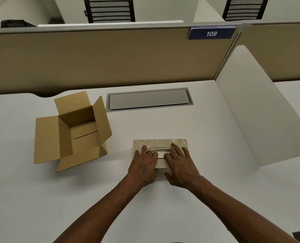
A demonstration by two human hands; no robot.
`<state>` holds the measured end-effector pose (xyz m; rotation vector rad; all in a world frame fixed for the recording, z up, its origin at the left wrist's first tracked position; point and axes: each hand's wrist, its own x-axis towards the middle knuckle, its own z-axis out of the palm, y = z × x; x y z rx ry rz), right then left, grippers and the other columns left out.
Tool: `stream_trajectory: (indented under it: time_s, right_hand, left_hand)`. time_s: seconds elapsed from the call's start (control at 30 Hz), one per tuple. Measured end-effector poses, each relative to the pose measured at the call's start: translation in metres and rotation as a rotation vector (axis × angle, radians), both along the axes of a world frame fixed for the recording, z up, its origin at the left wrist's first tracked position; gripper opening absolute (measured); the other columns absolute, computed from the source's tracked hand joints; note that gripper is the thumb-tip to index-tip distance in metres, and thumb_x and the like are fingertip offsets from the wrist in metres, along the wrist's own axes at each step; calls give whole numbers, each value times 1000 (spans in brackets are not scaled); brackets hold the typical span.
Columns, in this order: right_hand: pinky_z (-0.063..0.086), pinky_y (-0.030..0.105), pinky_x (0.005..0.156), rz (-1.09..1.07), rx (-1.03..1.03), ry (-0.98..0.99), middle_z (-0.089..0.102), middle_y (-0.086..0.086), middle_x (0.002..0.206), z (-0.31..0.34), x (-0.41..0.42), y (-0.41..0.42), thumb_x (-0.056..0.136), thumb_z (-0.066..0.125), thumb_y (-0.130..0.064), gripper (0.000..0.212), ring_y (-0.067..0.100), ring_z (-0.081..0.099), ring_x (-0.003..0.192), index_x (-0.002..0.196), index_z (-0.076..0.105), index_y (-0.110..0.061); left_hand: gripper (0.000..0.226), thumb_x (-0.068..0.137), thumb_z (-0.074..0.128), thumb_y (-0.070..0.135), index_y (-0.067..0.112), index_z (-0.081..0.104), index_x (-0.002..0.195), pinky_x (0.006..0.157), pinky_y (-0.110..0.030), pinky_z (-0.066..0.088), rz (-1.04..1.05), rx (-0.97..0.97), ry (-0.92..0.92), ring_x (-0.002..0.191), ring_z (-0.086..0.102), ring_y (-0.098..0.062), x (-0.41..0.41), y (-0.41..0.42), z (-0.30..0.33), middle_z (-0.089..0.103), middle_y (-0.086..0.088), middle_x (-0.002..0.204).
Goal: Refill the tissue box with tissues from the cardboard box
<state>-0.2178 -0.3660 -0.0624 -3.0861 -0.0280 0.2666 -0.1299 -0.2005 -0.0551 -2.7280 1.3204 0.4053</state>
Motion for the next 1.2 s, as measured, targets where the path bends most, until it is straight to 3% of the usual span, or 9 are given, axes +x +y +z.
stream_trajectory:
  time_s: [0.1,0.37,0.53,0.6,0.73,0.87,0.97,1.03,1.2]
  right_hand:
    - [26,60,119,-24,17,-14,65,12,130,-1,0,2,83,61,-39,46,38,27,152,121,62,-13]
    - [28,65,117,-112,126,-9,56,8,143,-15,-8,4,92,64,-35,49,35,22,154,136,55,-15]
    - [31,67,115,-109,170,-230,56,20,141,-30,-21,6,88,73,-28,54,42,38,146,137,59,-10]
    - [31,62,118,-143,244,-334,49,24,148,-36,-29,4,88,73,-40,65,41,38,146,144,56,-12]
    - [35,43,115,-552,493,-453,37,13,156,-37,-36,4,89,68,-56,75,28,34,147,150,43,-21]
    - [45,36,104,-1109,1008,-264,54,7,146,-35,-29,-5,96,59,-55,63,26,54,130,149,46,-22]
    - [46,31,88,-1086,1068,-172,71,2,128,-35,-27,-14,102,49,-52,46,21,63,112,131,65,-21]
    - [44,30,86,-1025,1040,-168,72,1,125,-35,-29,-15,104,45,-51,45,20,64,110,130,67,-22]
    - [44,30,88,-959,1016,-179,70,0,129,-37,-31,-15,104,41,-54,50,20,62,114,137,63,-23]
  left_hand:
    - [44,96,50,26,10,43,136,116,-56,29,29,-34,12,147,17,-40,-8,5,-9,41,-18,148]
    - [48,98,56,29,10,46,140,117,-51,31,33,-178,12,147,21,-37,-5,15,-28,31,-16,157]
    - [57,89,69,26,7,51,139,116,-53,33,59,-315,-8,146,30,-39,-13,21,-38,41,-20,153]
    - [67,83,76,32,8,52,141,115,-52,36,73,-470,-4,146,32,-36,-17,29,-43,43,-18,152]
    - [75,90,61,56,20,39,152,122,-45,22,444,-698,122,153,14,-26,-21,37,-42,29,-7,162]
    - [76,93,54,57,28,24,157,112,-42,38,1013,-791,510,144,36,-26,-10,37,-40,34,-5,159]
    - [58,98,50,51,25,40,150,102,-43,49,1138,-764,792,128,52,-27,2,39,-41,51,-7,147]
    - [49,101,45,50,25,49,143,101,-44,50,1080,-736,799,124,54,-25,4,40,-42,56,-4,142]
    - [57,100,39,56,27,43,148,108,-47,45,1019,-723,757,133,48,-27,2,41,-46,51,-1,148]
